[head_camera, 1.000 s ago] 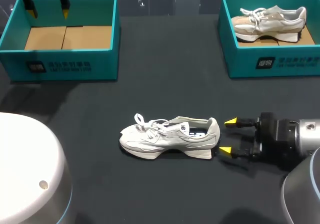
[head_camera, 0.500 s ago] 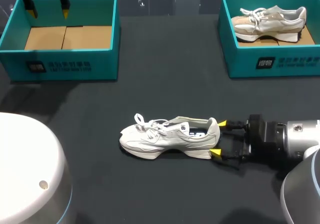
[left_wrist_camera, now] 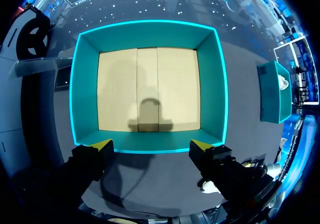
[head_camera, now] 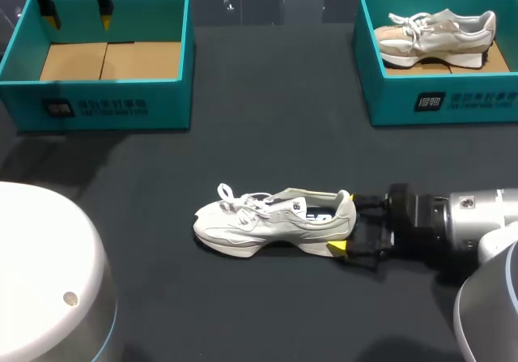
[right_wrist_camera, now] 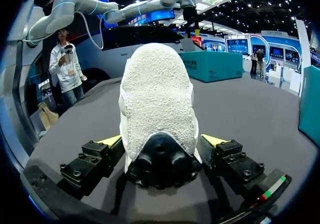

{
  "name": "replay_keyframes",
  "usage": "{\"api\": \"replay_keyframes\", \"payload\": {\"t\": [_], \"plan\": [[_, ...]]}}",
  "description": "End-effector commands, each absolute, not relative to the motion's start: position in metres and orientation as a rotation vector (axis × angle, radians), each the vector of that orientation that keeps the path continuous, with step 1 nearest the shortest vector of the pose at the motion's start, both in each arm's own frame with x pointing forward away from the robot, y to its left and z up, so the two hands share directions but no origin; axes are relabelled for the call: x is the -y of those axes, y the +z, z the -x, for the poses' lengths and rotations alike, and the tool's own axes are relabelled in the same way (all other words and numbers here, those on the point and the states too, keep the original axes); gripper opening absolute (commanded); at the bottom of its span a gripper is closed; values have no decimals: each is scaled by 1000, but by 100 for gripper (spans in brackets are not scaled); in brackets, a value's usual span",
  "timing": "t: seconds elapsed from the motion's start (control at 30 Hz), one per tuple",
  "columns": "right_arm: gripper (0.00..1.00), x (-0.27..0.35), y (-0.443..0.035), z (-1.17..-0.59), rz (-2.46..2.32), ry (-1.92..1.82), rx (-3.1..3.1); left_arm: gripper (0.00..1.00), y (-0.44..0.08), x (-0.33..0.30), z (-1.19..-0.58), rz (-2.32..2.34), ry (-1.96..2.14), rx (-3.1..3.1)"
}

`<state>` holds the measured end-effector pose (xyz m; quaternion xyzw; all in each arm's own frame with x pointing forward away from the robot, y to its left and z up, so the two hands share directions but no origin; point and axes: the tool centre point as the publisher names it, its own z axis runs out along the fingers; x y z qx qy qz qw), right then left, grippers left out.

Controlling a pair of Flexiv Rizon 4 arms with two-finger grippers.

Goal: Take the shoe out of the shoebox, open the shoe tongue, remove and reinsert the insole, then place the shoe into the shoebox

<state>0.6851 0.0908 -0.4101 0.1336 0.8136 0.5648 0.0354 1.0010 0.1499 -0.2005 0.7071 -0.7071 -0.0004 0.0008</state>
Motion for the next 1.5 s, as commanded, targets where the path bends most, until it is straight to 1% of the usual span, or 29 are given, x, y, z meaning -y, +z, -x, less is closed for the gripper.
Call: {"api": "replay_keyframes", "payload": {"t": [0.03,0.47,0.5,0.53,0.57,0.6,0.63,1.07,1.5], "plan": [[100,-100,-415,-689,-388,1743,-2513,100,-200,-150,-1001,-2221,-1,2221],[100,-111,-418,-689,-322,1806,-2477,100,-200,-150,-1001,-2221,-1,2221],[98,-112,-419,-690,-320,1809,-2475,100,-200,-150,-1001,-2221,-1,2221],[63,-112,-419,-690,-316,1815,-2471,100,-200,-150,-1001,-2221,-1,2221],[43,-112,-419,-690,-309,1821,-2467,100,-200,-150,-1001,-2221,-1,2221],[17,-111,-420,-690,-304,1827,-2462,100,-200,-150,-1001,-2221,-1,2221],[0,-111,-420,-690,-294,1834,-2459,100,-200,-150,-1001,-2221,-1,2221],[0,-99,-413,-698,-213,1825,-2524,100,-200,-150,-1001,-2221,-1,2221],[0,-100,-413,-699,-193,1831,-2547,100,-200,-150,-1001,-2221,-1,2221]]}}
